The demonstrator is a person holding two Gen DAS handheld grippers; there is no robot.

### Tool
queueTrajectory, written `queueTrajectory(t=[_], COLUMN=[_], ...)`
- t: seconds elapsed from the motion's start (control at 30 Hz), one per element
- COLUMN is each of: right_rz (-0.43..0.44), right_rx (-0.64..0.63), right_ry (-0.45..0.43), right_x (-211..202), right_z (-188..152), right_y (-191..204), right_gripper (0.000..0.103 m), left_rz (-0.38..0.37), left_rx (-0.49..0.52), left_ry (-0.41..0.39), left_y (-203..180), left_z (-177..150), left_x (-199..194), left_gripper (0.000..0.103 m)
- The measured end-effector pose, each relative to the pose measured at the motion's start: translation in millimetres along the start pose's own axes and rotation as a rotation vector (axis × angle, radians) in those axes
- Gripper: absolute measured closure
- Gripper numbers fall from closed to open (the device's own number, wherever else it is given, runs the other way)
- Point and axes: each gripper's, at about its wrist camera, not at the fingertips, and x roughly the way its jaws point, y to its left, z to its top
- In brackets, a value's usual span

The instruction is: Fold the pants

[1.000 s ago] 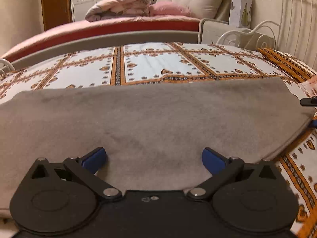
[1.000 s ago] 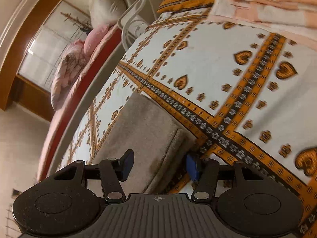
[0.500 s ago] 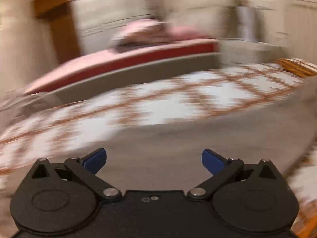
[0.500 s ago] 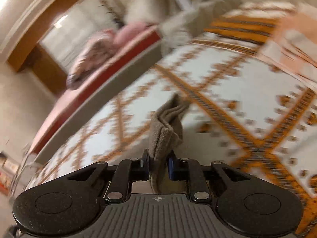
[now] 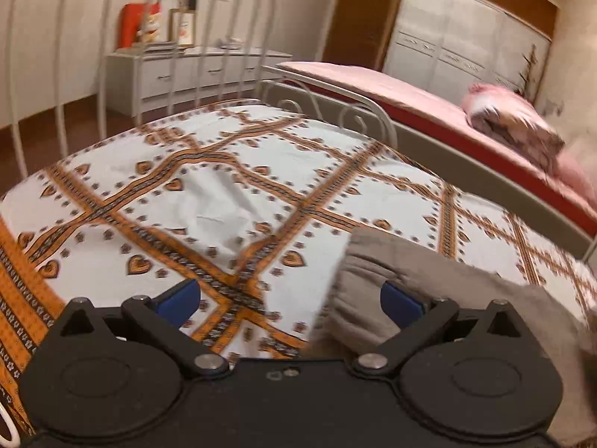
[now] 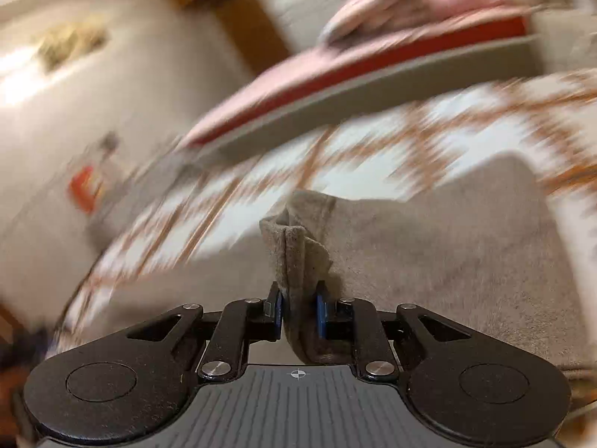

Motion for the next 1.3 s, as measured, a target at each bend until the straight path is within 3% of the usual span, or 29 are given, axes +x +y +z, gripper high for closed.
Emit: queueTrajectory(t=[0.07, 0.1, 0.17, 0.2, 0.33, 0.4, 0.47, 0.53, 0.57, 0.6, 0.67, 0.77, 0.87, 1.03, 1.1, 1.13, 1.23, 1.3], right_rz=[-0.004, -0.034, -0.032, -0.009, 0.098, 0.102, 0.030, -0.046, -0.060, -0.036, 0.026, 0.049, 0.014, -0.235, -0.312, -0.310, -0.273, -0.273], right_rx=[-0.077, -0.129, -0.185, -0.182, -0.205, -0.196, -0.127, -0.067, -0.045, -0.028, -0.024, 0.012, -0.092, -0.146, -0.104, -0.079, -0.035, -0.052], right_ry=[0.114, 0.106, 0.064, 0.076, 0.066, 0.024, 0.011, 0.024, 0.050, 0.094, 0.156, 0.152, 0.087, 0.052, 0.153, 0.210, 0.142, 0.051], right_x=[33.2, 39.0, 38.7, 39.0, 22.1, 8.3, 9.1, 17.6, 23.9, 34.9, 51.8, 48.0, 8.9, -52.6, -46.0, -35.8, -36.9, -41.7], right_z=[-32.2, -44.4, -52.2, -51.2, -44.5, -43.1, -35.1, -33.3, -33.8, -39.8, -52.4, -42.0, -23.5, -1.5, -9.7, -16.3, -8.1, 6.1], right_y=[25.5, 35.7, 45.3, 45.6, 54.6, 50.7, 37.3, 28.2, 23.4, 21.8, 26.5, 21.8, 14.1, -37.8, -63.7, -77.3, -82.0, -80.0], right_gripper=[0.082, 0.078, 0.054, 0.048, 0.045, 0.053, 0.076, 0.089, 0.089, 0.089, 0.099, 0.099, 0.099, 0.098, 0.099, 0.099, 0.099, 0.099], left_rz=[0.005, -0.006, -0.022, -0.029, -0.050, -0.060, -0.068, -0.071, -0.072, -0.072, -0.068, -0.075, -0.084, -0.091, -0.090, -0.091, -0.099, -0.102], left_rx=[-0.034, -0.055, -0.080, -0.076, -0.041, -0.037, -0.031, -0.027, -0.023, -0.016, -0.009, -0.013, -0.001, 0.048, 0.066, 0.069, 0.076, 0.099], left_ry=[0.011, 0.016, 0.022, 0.024, 0.014, 0.013, 0.015, 0.022, 0.026, 0.031, 0.042, 0.052, 0.052, 0.050, 0.052, 0.056, 0.072, 0.076], left_y=[7.7, 10.5, 16.8, 15.2, 9.6, 6.2, 2.8, 0.2, -1.0, -2.8, -5.1, -8.4, -14.3, -25.4, -29.5, -31.2, -35.1, -38.7], left_z=[0.3, 0.2, 0.1, 0.4, 1.4, 1.3, 1.2, 0.6, 0.1, -0.6, -1.5, -2.2, -2.6, -3.4, -3.8, -4.4, -7.2, -8.5], left_x=[0.7, 0.6, 5.1, 5.7, 8.7, 8.7, 8.5, 8.9, 9.6, 10.5, 12.9, 15.1, 15.7, 16.6, 17.6, 18.2, 19.2, 20.1], left_gripper=[0.006, 0.006, 0.006, 0.006, 0.006, 0.006, 0.006, 0.006, 0.006, 0.006, 0.006, 0.006, 0.006, 0.006, 0.006, 0.006, 0.006, 0.006])
